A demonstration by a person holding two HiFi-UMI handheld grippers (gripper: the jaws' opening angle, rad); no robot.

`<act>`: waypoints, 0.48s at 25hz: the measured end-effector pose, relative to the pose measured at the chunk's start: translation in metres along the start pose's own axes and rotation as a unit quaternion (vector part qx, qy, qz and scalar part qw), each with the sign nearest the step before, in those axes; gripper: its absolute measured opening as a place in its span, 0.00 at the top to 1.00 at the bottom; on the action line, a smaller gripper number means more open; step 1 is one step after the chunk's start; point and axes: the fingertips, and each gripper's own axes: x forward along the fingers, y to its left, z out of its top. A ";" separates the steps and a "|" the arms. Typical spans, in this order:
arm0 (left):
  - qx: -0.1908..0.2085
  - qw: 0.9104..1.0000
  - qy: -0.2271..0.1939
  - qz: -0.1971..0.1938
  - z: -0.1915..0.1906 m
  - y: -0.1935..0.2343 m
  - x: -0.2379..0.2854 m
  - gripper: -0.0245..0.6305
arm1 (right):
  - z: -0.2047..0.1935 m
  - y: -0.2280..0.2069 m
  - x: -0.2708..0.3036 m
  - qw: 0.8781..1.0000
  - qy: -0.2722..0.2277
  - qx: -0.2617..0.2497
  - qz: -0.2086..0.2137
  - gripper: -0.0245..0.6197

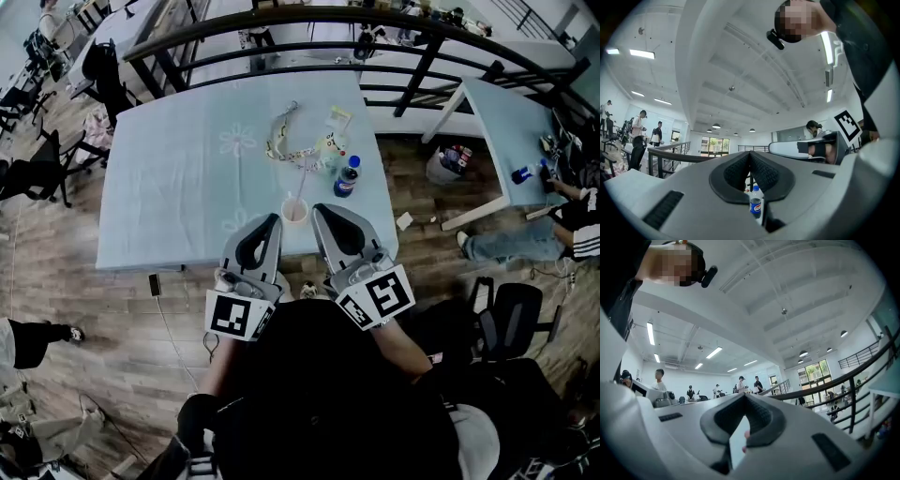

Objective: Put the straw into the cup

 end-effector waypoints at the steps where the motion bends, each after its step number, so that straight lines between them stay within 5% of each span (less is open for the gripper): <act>1: -0.001 1.000 -0.002 0.000 0.001 -0.001 0.000 0.94 | 0.000 0.000 -0.001 1.000 0.001 -0.001 0.000 0.95; 12: -0.002 1.000 -0.010 0.022 0.004 0.011 -0.004 0.94 | 0.000 -0.011 -0.002 1.000 0.005 -0.004 -0.011 0.95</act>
